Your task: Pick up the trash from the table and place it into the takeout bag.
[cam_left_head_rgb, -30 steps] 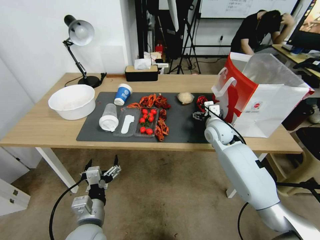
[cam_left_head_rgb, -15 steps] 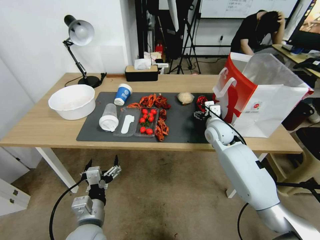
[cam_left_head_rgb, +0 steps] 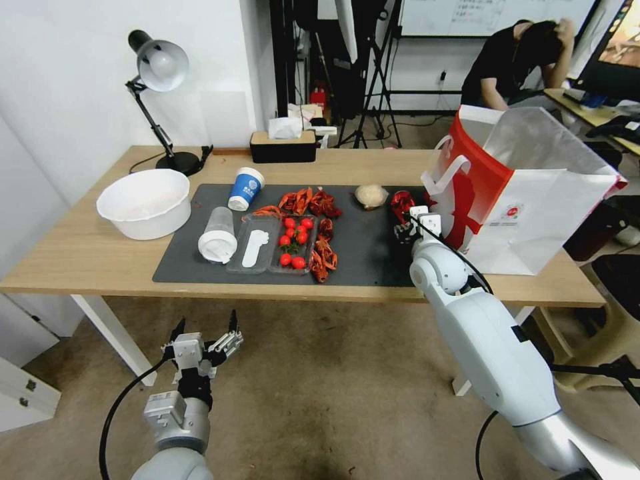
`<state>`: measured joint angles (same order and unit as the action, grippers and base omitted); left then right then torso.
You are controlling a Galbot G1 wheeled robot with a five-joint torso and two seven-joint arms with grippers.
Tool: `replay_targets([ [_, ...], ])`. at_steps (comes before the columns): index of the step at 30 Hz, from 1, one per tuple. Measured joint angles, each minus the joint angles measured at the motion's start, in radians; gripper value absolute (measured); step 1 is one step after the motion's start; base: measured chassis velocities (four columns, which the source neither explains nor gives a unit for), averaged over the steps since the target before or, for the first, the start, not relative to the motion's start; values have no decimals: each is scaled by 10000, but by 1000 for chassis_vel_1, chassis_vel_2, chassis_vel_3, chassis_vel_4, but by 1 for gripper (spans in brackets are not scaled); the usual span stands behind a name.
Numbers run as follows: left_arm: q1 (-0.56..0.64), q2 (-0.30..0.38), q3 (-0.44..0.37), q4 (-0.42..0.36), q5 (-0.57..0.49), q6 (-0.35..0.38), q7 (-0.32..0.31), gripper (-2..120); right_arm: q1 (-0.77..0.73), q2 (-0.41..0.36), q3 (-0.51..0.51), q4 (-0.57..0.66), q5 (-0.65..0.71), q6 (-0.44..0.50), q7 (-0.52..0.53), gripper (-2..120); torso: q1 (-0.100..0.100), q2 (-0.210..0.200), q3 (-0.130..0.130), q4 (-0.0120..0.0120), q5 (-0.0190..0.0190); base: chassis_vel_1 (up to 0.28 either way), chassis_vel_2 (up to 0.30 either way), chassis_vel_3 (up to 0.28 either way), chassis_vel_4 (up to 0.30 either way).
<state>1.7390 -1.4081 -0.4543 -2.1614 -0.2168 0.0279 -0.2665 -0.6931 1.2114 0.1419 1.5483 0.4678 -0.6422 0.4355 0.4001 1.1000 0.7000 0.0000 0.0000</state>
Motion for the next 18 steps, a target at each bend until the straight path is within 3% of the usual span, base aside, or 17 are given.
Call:
replay_targets([
  [9,28,-48,3,-39,83,-2,-1,100,-53,-67,35,197,-5,98,-16,47,0,0,0,1,0,0,0,0,0],
  [18,39,-44,3,-136,120,-5,-1,100,-398,-304,247,1382,-61,455,-276,47,-1,0,0,0,-1,0,0,0,0],
])
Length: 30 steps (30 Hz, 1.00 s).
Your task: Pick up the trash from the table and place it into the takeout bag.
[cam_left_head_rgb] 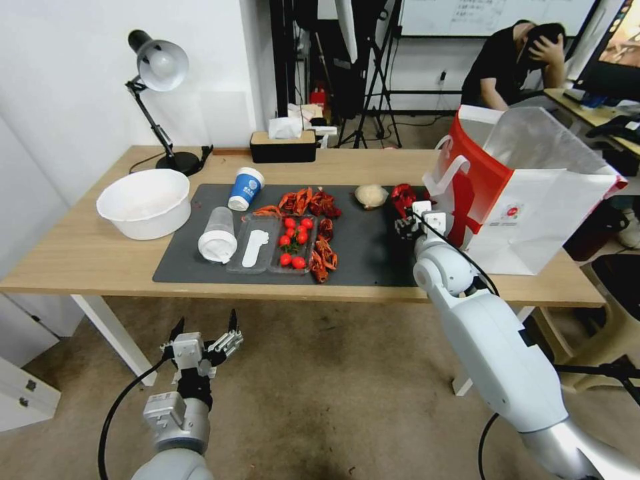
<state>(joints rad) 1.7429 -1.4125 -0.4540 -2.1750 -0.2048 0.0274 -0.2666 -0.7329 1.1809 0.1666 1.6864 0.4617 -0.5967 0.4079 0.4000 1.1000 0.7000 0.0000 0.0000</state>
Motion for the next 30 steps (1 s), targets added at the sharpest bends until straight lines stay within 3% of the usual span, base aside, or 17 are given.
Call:
replay_targets([
  [20,269,-79,-159,-209,134,-205,-13,100,-1726,-1331,603,3910,48,242,-1263,47,-3,-2,0,0,1,0,0,0,0],
  [30,151,-104,-40,-41,132,-263,-12,100,-1686,-2363,1898,5082,971,403,-959,47,-1,-1,0,-1,2,0,0,0,0],
])
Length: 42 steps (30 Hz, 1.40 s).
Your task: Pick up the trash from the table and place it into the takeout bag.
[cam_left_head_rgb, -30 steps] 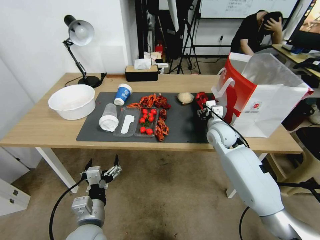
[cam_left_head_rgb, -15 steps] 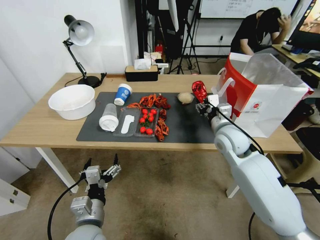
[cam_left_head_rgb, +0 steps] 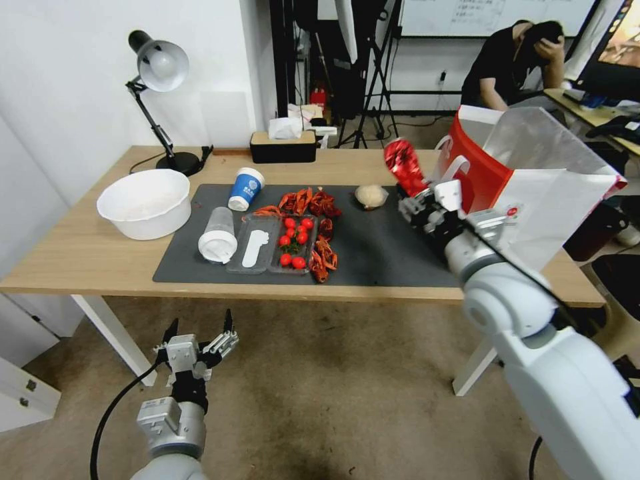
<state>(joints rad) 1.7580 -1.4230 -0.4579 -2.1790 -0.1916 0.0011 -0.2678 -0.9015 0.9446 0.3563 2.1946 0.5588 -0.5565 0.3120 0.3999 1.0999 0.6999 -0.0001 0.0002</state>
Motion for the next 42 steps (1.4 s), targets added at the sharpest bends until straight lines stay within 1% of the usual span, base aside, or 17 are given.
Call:
replay_targets([
  [4,-47,3,37,75,-1,2,2,100,655,-825,607,31,909,-37,713,47,0,0,0,0,-2,0,0,0,0],
  [5,-47,3,37,75,-1,2,2,100,655,-825,607,31,909,-37,713,47,0,0,0,0,-2,0,0,0,0],
  [8,-48,-1,76,94,-3,4,3,100,1376,-1244,893,-540,1491,-130,1340,47,1,0,0,2,0,0,0,0,0],
  [9,-48,-1,76,94,-3,4,3,100,1376,-1244,893,-540,1491,-130,1340,47,1,0,0,2,0,0,0,0,0],
  [11,-43,7,70,94,-14,4,3,100,1776,-1383,974,-1005,1913,-339,1826,47,2,0,0,1,0,0,0,0,0],
  [15,-21,32,36,94,-40,4,3,100,2107,-1461,1019,-1635,2289,-565,2325,47,2,0,1,1,-1,0,0,0,0],
  [20,-15,45,32,90,-76,4,5,100,2162,-1439,1002,-2014,2405,-594,2589,48,2,0,0,0,-1,0,0,0,0],
  [22,-19,53,33,76,-87,9,10,100,2119,-1363,973,-2304,2406,-427,2618,61,2,0,1,1,0,0,0,0,0],
  [23,-20,54,35,75,-87,10,11,100,2106,-1333,970,-2389,2404,-363,2619,65,2,0,1,1,-2,0,0,0,0],
  [24,-20,54,35,75,-87,10,11,100,2106,-1333,970,-2389,2404,-363,2619,65,2,0,1,1,-2,0,0,0,0],
  [26,-17,58,39,75,-61,11,42,100,2084,-1304,967,-2507,2370,-266,2607,78,2,0,1,0,-2,0,0,0,0],
  [28,-18,58,39,75,-49,11,46,100,2078,-1296,964,-2514,2349,-246,2565,81,2,0,1,0,-2,0,0,0,0],
  [30,-23,59,27,60,-35,11,69,100,2052,-1256,941,-2494,2311,-208,2449,92,2,1,1,1,-3,0,0,0,0],
  [31,-23,59,27,60,-35,11,69,100,2052,-1256,941,-2494,2311,-208,2449,92,2,1,1,1,-3,0,0,0,0],
  [32,-28,62,16,45,-33,11,74,100,2037,-1219,929,-2458,2301,-193,2404,96,2,2,1,1,-3,0,0,0,0],
  [36,-31,64,-12,13,-34,11,76,100,2028,-1140,906,-2358,2292,-140,2345,100,2,2,0,1,-2,0,0,0,0],
  [42,-27,27,-18,23,-36,11,78,100,1953,-1118,897,-1979,2405,112,2157,100,1,1,1,2,-3,0,0,0,0],
])
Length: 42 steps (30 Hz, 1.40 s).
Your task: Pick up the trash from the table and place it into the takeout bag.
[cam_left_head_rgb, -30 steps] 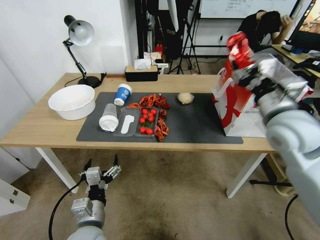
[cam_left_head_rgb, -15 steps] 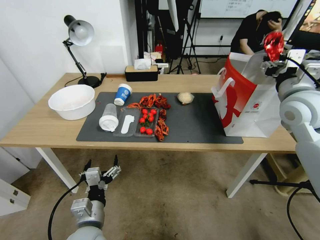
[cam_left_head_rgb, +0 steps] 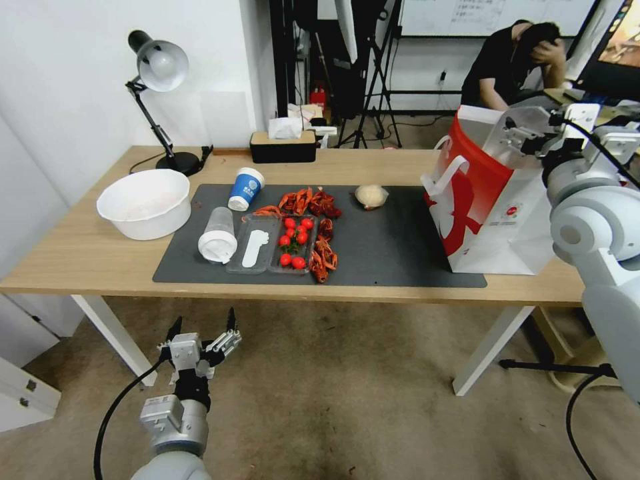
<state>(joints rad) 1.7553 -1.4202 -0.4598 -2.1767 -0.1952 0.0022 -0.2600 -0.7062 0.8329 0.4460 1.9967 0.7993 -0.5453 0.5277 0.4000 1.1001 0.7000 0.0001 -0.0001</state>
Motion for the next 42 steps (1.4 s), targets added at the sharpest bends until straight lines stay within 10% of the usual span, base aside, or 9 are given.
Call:
replay_targets([
  [14,41,-39,-138,-93,-55,25,119,100,-1809,102,250,2361,811,1154,-645,100,0,0,0,0,-1,0,0,0,0],
  [21,77,1,-171,-132,-79,12,119,100,-5187,644,987,3951,-550,2546,-1677,100,0,0,-1,-3,2,0,0,0,0],
  [42,39,125,-105,-76,-296,-74,130,100,-9474,3206,598,2800,-3880,7426,-3600,100,-3,-1,-2,-1,-1,0,0,0,0],
])
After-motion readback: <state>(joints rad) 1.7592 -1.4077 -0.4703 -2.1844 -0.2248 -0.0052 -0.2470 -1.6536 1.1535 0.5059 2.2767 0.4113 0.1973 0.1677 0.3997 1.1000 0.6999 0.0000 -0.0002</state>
